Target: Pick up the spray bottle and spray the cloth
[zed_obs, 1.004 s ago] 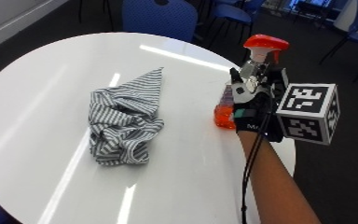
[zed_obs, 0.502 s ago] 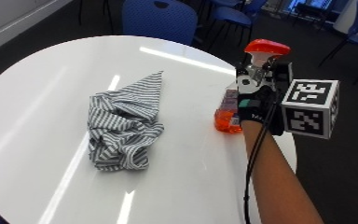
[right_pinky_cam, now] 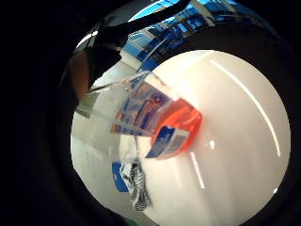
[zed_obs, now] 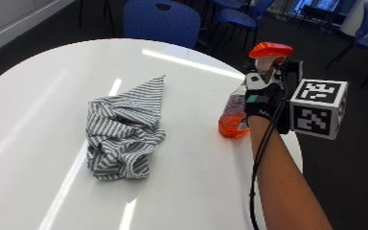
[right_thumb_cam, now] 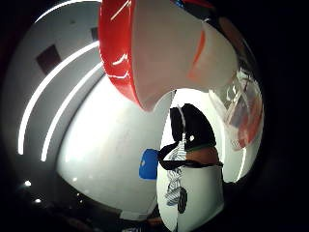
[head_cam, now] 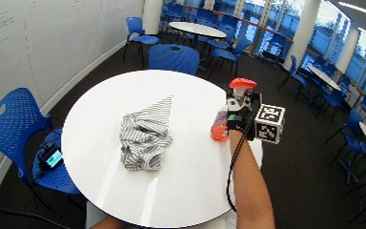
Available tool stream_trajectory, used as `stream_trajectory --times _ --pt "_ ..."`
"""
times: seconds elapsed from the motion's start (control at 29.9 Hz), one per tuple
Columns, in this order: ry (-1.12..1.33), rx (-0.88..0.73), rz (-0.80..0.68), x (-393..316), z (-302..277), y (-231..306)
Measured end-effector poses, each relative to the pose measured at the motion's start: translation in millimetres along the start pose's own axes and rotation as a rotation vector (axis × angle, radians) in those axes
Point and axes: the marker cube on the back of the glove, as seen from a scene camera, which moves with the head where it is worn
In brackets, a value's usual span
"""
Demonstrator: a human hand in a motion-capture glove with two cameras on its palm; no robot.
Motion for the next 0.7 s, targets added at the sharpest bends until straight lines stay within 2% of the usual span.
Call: stream_trajectory --times 0.4,0.7 --pt "-0.008 0.062 -0.023 -3 7 -11" --pt "-0.074 0.154 -0.138 -9 5 -23"
